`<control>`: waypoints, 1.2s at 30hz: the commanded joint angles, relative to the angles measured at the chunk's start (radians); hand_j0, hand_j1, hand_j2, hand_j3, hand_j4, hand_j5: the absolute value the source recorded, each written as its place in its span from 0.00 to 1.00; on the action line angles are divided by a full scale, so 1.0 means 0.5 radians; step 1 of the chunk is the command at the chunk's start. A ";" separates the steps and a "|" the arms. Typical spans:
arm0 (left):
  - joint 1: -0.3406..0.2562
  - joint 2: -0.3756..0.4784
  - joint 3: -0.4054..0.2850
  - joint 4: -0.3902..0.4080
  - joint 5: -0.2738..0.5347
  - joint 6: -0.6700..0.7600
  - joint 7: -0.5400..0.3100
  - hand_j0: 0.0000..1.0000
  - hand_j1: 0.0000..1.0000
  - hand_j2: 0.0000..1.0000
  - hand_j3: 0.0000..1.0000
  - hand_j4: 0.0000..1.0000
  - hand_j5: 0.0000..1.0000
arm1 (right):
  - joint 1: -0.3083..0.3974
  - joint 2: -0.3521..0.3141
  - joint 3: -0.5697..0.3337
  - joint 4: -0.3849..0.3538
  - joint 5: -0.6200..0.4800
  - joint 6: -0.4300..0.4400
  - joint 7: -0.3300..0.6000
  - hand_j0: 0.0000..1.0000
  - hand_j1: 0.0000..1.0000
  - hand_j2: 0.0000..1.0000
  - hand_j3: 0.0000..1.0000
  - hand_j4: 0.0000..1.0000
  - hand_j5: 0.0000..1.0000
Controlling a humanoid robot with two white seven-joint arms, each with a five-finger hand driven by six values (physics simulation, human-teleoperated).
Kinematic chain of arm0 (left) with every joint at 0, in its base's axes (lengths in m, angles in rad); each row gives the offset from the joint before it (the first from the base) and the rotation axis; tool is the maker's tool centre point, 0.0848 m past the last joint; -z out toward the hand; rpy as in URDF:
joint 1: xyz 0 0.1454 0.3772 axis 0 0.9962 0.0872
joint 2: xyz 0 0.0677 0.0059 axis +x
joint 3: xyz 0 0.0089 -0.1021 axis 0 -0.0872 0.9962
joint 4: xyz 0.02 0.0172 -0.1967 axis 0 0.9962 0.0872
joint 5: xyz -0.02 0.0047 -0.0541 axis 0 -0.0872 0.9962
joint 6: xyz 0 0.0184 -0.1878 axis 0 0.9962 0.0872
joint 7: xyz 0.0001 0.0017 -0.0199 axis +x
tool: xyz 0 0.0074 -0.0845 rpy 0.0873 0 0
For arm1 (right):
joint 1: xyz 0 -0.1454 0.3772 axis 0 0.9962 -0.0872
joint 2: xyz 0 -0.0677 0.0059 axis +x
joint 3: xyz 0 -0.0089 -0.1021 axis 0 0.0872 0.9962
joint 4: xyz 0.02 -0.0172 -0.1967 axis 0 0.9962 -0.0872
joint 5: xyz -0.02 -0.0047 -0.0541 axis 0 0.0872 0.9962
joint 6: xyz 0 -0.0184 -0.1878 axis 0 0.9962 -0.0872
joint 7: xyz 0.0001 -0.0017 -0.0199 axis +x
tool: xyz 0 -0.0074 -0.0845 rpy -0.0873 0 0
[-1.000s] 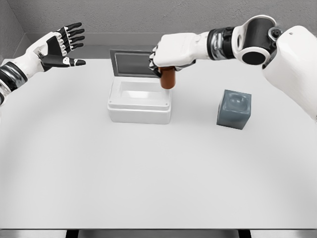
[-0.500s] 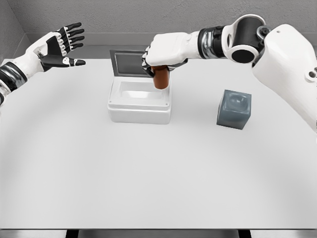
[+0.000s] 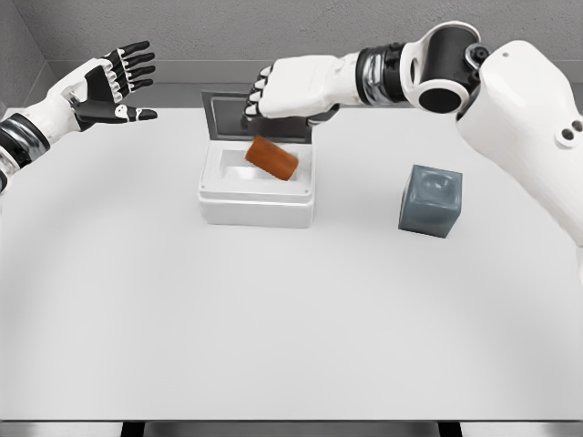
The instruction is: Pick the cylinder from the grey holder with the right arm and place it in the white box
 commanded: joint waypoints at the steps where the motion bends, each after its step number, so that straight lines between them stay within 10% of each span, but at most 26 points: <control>1: 0.000 0.001 0.000 -0.002 0.011 0.000 0.000 1.00 1.00 1.00 1.00 1.00 1.00 | 0.000 -0.058 -0.009 -0.158 -0.008 0.005 -0.001 0.96 0.96 0.96 0.96 0.96 0.96; 10: -0.009 -0.103 -0.006 -0.012 -0.007 0.000 0.000 1.00 1.00 1.00 1.00 1.00 1.00 | 0.337 -0.659 -0.638 -0.665 -0.326 0.005 -0.001 0.99 0.99 0.99 0.99 0.99 0.99; 17: -0.012 -0.158 -0.003 0.010 -0.063 0.000 0.000 1.00 1.00 1.00 1.00 1.00 1.00 | 1.132 -1.039 -1.543 -0.671 -1.222 0.005 -0.001 0.99 0.99 0.99 0.99 0.99 0.99; 25: -0.043 -0.220 -0.006 -0.005 -0.069 0.000 0.000 1.00 1.00 1.00 1.00 1.00 1.00 | 1.948 -0.674 -1.957 -0.726 -1.489 0.005 -0.001 1.00 1.00 1.00 1.00 1.00 1.00; 36: -0.034 -0.263 -0.031 0.010 -0.084 -0.003 0.000 1.00 1.00 1.00 1.00 1.00 1.00 | 2.071 -0.641 -1.994 -0.787 -1.486 0.005 -0.001 1.00 1.00 1.00 1.00 1.00 1.00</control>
